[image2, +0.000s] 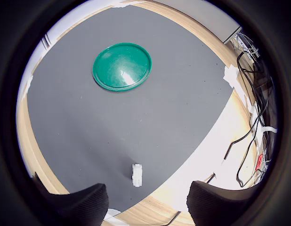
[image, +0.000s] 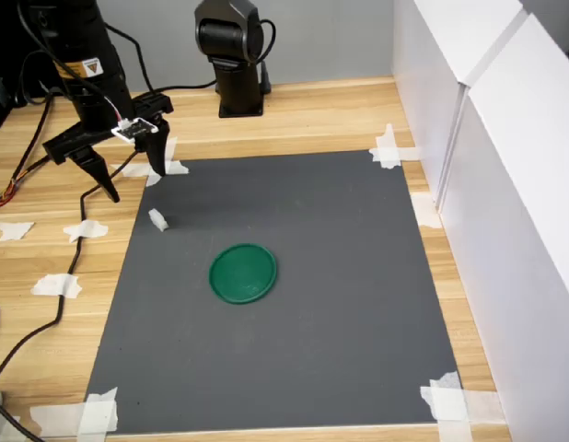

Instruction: Grasp a white terminal and put it on the green lid.

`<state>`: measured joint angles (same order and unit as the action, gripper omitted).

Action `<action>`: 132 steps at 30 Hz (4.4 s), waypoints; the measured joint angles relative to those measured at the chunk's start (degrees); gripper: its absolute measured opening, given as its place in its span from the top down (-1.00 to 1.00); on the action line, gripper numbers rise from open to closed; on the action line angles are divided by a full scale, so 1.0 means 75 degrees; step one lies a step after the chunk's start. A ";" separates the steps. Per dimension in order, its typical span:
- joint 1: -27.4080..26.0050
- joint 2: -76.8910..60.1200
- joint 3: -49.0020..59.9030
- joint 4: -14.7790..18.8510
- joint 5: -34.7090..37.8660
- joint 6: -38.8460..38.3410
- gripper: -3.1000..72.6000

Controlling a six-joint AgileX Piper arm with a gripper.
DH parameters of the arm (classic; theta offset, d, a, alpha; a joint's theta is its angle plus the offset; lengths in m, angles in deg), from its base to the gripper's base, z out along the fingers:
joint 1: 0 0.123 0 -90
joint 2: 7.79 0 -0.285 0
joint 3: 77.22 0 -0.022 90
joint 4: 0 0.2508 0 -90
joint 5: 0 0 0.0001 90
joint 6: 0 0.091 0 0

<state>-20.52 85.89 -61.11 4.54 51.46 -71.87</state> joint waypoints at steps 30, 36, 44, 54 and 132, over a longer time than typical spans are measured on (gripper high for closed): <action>0.0000 0.0632 0.1087 0.0024 -0.1725 -0.0117 -0.88; 0.0000 0.0871 0.1144 0.0075 -0.1934 -0.0560 -0.88; 0.0000 0.1031 0.1144 0.0347 -0.1924 -0.0808 -0.88; 0.0000 0.1293 0.1144 0.0319 -0.1924 -0.0715 -0.88; 0.3115 0.2331 -0.1345 -0.0239 -0.0564 0.1937 0.68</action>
<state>2.84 103.37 -71.20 2.75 47.23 -57.34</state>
